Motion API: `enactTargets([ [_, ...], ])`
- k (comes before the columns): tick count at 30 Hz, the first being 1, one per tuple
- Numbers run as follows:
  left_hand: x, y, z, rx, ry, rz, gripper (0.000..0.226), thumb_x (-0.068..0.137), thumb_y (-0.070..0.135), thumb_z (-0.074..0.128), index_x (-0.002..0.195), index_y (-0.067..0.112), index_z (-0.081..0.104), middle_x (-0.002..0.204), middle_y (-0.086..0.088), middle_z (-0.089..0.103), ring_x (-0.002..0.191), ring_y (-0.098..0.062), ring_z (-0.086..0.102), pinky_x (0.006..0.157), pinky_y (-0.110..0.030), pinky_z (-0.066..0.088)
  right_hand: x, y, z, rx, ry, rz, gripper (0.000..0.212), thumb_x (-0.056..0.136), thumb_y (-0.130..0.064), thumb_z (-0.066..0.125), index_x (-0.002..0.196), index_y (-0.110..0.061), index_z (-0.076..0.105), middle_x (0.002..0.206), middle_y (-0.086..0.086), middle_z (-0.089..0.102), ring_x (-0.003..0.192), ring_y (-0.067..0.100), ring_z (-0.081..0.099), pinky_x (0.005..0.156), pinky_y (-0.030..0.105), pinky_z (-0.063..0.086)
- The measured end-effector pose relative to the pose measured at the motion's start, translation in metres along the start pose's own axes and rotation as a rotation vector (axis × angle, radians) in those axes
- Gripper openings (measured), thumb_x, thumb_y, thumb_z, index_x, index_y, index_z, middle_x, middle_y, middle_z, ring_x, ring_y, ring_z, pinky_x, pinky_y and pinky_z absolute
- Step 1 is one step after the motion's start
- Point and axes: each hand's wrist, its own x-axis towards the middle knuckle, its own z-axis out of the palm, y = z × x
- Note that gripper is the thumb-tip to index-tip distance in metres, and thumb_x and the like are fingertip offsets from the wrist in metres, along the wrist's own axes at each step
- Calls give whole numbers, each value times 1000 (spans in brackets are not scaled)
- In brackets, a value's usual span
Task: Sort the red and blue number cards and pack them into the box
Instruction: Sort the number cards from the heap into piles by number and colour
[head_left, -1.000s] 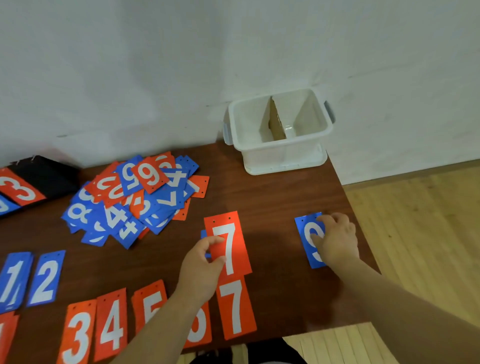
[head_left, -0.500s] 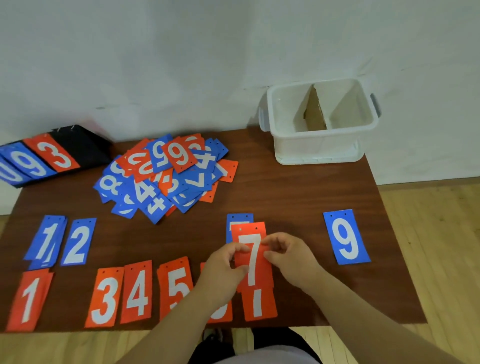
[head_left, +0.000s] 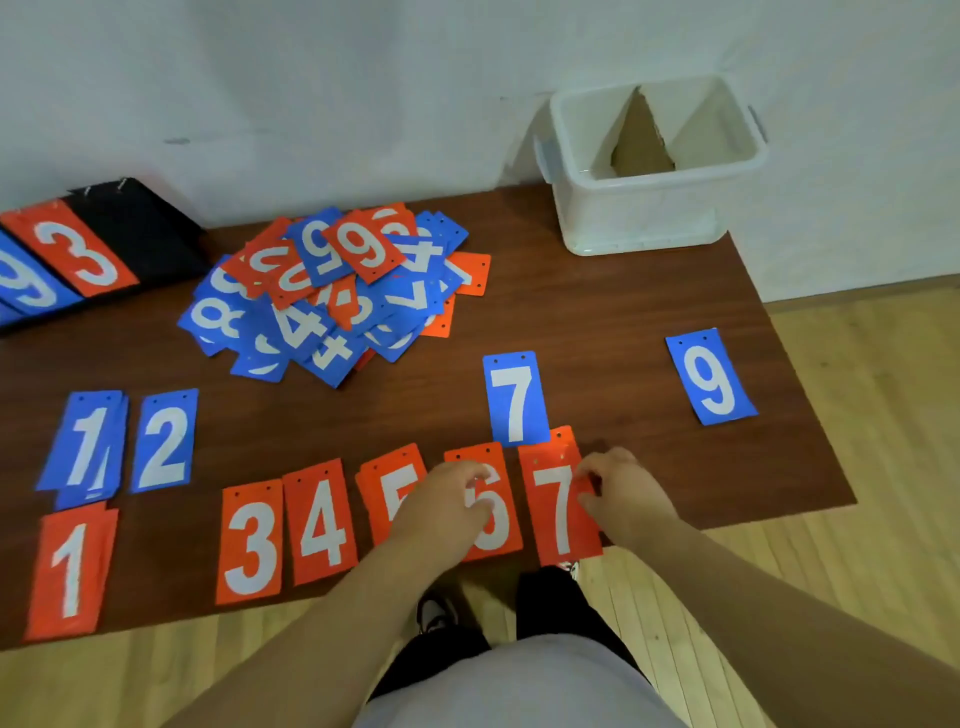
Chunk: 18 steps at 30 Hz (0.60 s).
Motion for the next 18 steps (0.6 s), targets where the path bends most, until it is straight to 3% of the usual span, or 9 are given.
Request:
enactTargets([
  [2,-8,-16,-17,28,46,28,37,93,35,68,129,33,62,123,8,61,113,-12,60,94,-30,50,-8,-11,-1,3,66,32,25,87,-32,67,111,-29,66,110,0,51,97,25,63,83,35,54],
  [7,-28,-53,-74,184,185,49,56,93,45,64,145,29,50,142,4,53,131,-19,49,107,-37,45,-19,-69,-10,66,210,-45,54,87,-45,70,136,-29,57,138,-1,50,127,24,50,103,39,47],
  [12,-42,-79,-132,377,303,10,73,93,63,55,155,33,31,156,2,37,142,-22,38,110,-44,44,-14,-146,-19,-18,282,-162,68,88,-52,69,146,-24,49,150,4,43,136,29,44,109,45,44],
  [18,-26,-105,-177,464,373,-128,84,89,72,53,156,33,20,162,-6,26,149,-30,29,115,-50,38,11,-208,-38,-113,263,-153,70,91,-57,63,151,-32,38,160,2,30,143,29,36,110,46,43],
])
